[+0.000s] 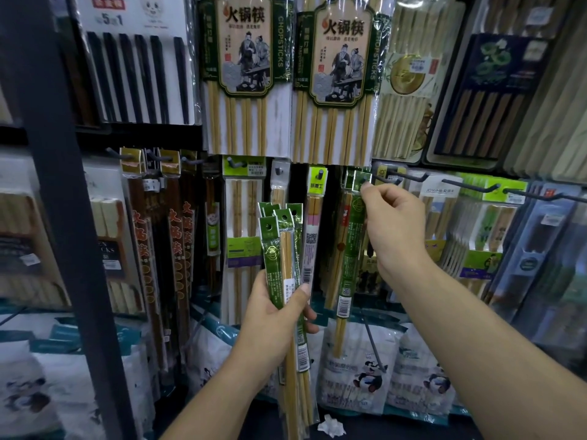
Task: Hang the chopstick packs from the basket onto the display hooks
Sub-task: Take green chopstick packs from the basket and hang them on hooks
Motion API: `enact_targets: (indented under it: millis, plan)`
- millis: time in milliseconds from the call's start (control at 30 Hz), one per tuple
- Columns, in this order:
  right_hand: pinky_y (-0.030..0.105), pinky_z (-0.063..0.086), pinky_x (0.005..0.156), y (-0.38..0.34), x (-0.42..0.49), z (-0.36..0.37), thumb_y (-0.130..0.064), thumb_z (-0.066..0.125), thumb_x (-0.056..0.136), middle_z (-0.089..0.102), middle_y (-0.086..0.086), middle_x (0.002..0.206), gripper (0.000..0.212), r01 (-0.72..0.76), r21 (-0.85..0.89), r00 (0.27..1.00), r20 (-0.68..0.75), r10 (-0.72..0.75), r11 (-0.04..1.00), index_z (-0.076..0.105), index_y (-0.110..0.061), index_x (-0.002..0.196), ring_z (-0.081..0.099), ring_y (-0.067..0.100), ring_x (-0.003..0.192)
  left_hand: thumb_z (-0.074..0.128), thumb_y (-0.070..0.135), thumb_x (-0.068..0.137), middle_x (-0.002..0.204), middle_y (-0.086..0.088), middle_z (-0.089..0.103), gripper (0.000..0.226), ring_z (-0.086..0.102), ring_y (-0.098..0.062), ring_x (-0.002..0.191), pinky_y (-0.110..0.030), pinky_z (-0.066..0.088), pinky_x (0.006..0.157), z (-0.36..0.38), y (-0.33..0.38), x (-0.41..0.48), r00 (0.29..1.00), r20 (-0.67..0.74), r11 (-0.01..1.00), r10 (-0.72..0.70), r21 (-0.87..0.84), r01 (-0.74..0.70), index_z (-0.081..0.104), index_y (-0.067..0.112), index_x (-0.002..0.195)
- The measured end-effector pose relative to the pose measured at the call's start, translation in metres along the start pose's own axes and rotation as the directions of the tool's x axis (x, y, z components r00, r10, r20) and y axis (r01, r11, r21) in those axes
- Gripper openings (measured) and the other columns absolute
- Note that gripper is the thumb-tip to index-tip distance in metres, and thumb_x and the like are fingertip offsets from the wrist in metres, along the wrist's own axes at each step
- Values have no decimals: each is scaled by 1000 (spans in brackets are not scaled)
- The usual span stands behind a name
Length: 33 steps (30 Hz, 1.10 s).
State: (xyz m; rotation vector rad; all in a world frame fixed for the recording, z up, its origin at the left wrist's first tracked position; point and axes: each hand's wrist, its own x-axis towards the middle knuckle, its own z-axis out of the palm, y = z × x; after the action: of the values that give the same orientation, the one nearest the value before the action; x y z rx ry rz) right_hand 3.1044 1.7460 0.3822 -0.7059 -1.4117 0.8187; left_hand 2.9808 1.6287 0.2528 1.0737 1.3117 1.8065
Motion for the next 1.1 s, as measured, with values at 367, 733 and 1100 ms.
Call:
enact_targets:
  millis: [367,733,1100]
  plan:
    - [20,40,56,18,17,17,-35,60,100,45,-19,44,37,-76,-126,995,-73,67,989,59,-20,67,44,-1,45,65,18,99,83,-11,65,14,67,-22,69,-26,59,60,4,12,-4,997,-5,993,79,-88,-79,63,24,111]
    - [11,46,63,14,-50,9,-33,62,99,72,-14,78,21,-119,-18,983,136,120,993,74,-28,83,60,-7,67,66,8,98,83,-2,72,8,73,-20,76,-41,64,68,8,8,-1,998,-7,987,60,-149,-60,68,13,105]
    - [12,45,54,-2,-44,1,-23,64,99,59,-13,59,22,-85,57,991,111,78,995,71,-22,78,52,0,57,70,29,94,109,9,78,16,74,-10,103,-35,60,85,7,1,-1,998,16,995,64,-71,-63,72,40,104]
